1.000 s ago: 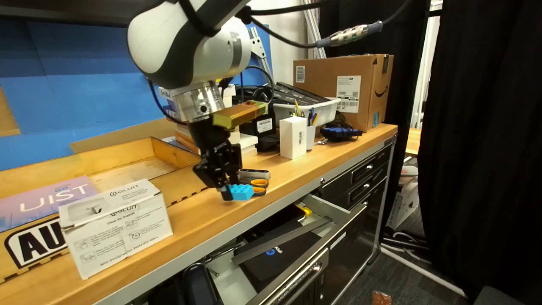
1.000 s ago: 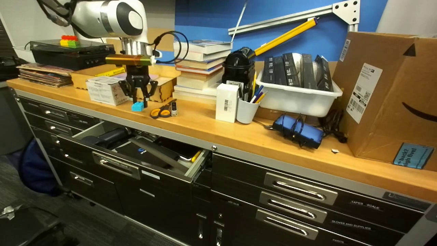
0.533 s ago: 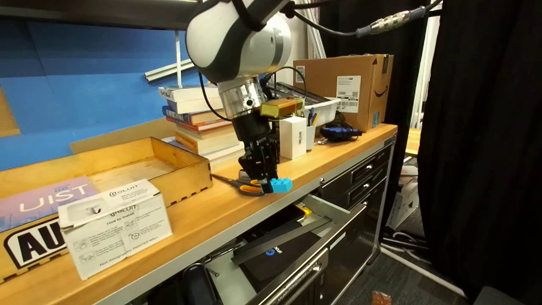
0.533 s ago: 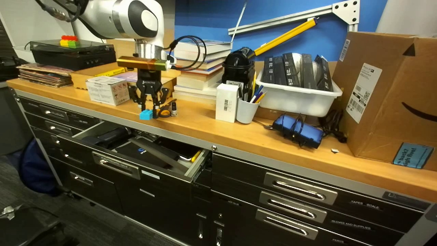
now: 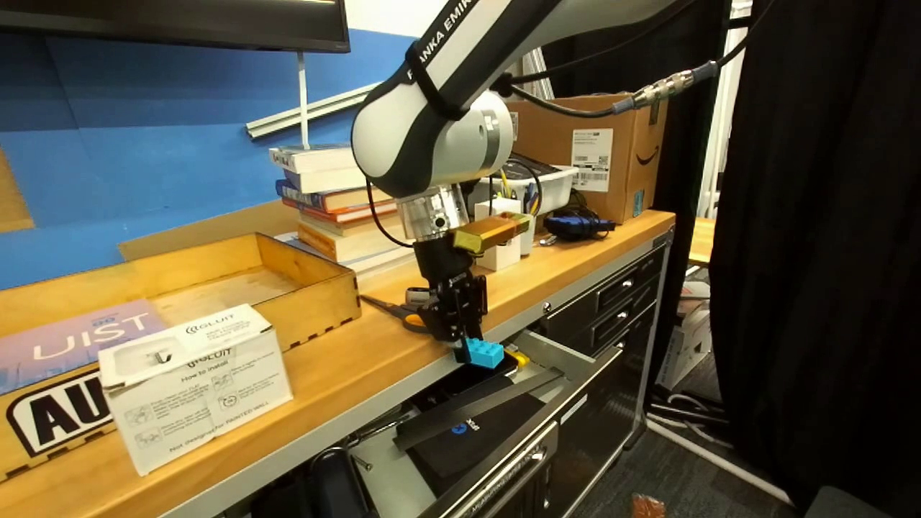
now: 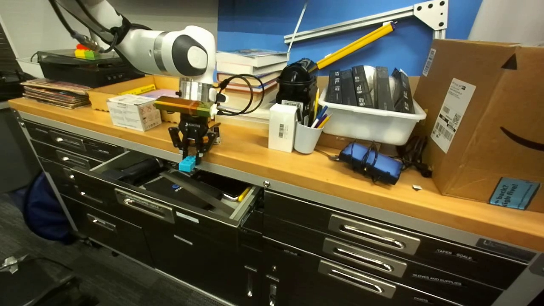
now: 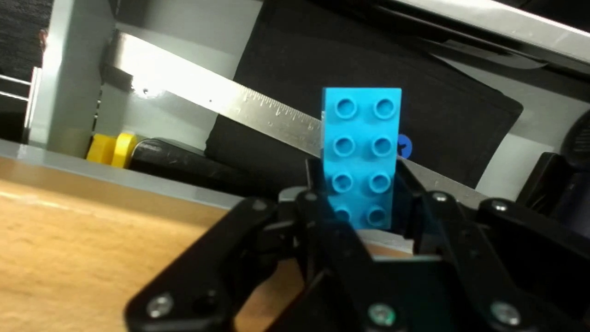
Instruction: Place the blue building block inside the open drawer and close the drawer
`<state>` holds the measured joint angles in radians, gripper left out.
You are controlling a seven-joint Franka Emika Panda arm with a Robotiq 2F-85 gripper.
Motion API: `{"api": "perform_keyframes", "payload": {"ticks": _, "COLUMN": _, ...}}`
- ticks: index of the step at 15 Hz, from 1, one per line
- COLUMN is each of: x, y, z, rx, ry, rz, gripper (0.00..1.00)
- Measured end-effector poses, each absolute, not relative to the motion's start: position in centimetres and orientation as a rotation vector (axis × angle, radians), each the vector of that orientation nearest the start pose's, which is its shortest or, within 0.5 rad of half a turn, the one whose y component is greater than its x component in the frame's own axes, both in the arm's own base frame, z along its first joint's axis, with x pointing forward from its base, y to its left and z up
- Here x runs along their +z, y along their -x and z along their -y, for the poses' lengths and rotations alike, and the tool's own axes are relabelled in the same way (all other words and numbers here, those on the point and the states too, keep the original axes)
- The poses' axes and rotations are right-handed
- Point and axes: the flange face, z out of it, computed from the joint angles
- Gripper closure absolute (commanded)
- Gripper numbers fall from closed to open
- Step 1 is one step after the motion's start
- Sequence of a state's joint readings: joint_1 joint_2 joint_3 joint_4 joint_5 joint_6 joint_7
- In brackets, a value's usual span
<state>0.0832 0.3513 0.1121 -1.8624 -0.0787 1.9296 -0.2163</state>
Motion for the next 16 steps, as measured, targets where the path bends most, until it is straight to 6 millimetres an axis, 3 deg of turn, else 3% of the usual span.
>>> {"api": "perform_keyframes", "payload": {"ticks": 5, "x": 31.7, "y": -58.3, "z": -10.4, "rx": 0.346, "ry": 3.046, "rz": 0.634, "gripper": 0.01}}
{"api": "perform_keyframes", "payload": {"ticks": 9, "x": 35.4, "y": -55.9, "z": -8.3, "rx": 0.228, "ry": 3.07, "rz": 0.574, "gripper": 0.0}}
{"api": "perform_keyframes", "payload": {"ticks": 12, "x": 37.3, "y": -52.2, "z": -5.7, "rx": 0.349, "ry": 3.066, "rz": 0.546, "gripper": 0.0}}
{"api": "perform_keyframes", "payload": {"ticks": 14, "x": 36.9, "y": -50.2, "z": -3.9, "rx": 0.508, "ry": 3.002, "rz": 0.552, "gripper": 0.0}}
{"api": "perform_keyframes", "payload": {"ticks": 16, "x": 34.9, "y": -49.3, "z": -2.0, "rx": 0.627, "ry": 2.954, "rz": 0.513, "gripper": 0.0}}
